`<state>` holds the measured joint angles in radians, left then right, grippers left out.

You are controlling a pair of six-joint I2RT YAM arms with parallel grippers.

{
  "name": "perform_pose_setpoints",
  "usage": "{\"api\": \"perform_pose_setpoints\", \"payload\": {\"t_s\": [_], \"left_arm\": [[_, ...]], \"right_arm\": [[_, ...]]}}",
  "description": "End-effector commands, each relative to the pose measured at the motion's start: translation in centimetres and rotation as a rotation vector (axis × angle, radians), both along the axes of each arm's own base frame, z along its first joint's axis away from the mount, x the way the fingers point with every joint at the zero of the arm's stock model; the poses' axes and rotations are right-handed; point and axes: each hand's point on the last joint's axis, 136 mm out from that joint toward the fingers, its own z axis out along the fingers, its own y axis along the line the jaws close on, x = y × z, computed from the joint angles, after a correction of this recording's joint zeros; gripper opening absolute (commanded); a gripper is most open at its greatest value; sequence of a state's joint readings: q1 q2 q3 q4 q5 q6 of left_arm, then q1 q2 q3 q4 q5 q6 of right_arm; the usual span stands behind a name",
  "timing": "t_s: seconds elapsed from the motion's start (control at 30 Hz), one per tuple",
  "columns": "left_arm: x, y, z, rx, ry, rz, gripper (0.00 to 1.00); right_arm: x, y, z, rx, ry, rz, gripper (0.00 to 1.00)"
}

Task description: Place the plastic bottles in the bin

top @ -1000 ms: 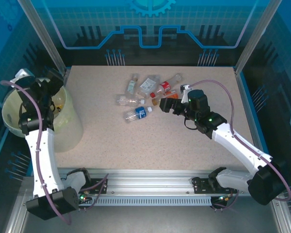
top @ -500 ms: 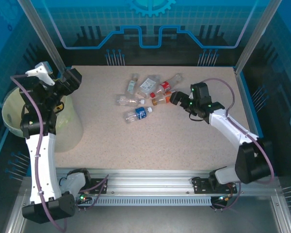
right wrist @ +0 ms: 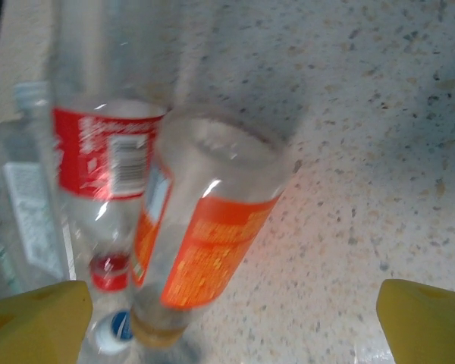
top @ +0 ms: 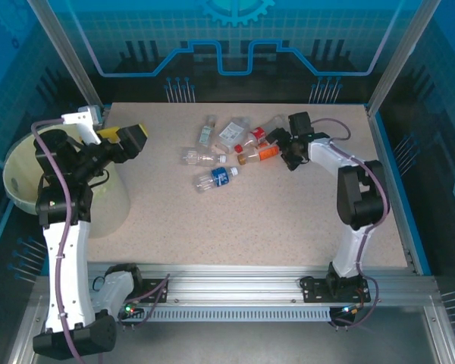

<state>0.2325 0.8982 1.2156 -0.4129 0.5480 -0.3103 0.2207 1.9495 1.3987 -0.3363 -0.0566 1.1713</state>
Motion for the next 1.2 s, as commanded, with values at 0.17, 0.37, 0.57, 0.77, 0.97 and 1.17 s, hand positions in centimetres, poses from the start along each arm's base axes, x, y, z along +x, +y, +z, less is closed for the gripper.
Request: {"api": "perform_pose_setpoints", "payload": {"t_s": [0.17,0.37,0.57,0.77,0.97,1.17], "left_arm": [[0.2,-0.6,-0.9,0.033,0.004,-0.041,0.99],[0.3,-0.7,-1.4,0.027,0.021,-0.049,0.99],[0.3,-0.8,-1.6,0.025,0.026,-0.057,0.99],[0.7,-1.2,-1.7,-0.001,0.04,-0.07,0.99],[0.7,-2.7,-1.1,-0.005,0.031,-0.109,0.99],[0.7,-4.7,-0.8,0.001,0.026,-0.165,0.99]], "right_arm": [[2.3,2.4,-2.8,0.027,0.079,-0.072,0.92],[3.1,2.2,-5.1,0.001,0.112,-0.139,0.88],[3.5,2.1,-6.3,0.007,0.128,-0.154,0.79],[3.0,1.4,-5.5,-0.001,0.082,-0.147,0.64],[2.7,1.4,-3.5,-0.012,-0.011,-0.073,0.54],[1.7,1.2,-1.6,-0.036,-0.079,0.0,0.45]]}}
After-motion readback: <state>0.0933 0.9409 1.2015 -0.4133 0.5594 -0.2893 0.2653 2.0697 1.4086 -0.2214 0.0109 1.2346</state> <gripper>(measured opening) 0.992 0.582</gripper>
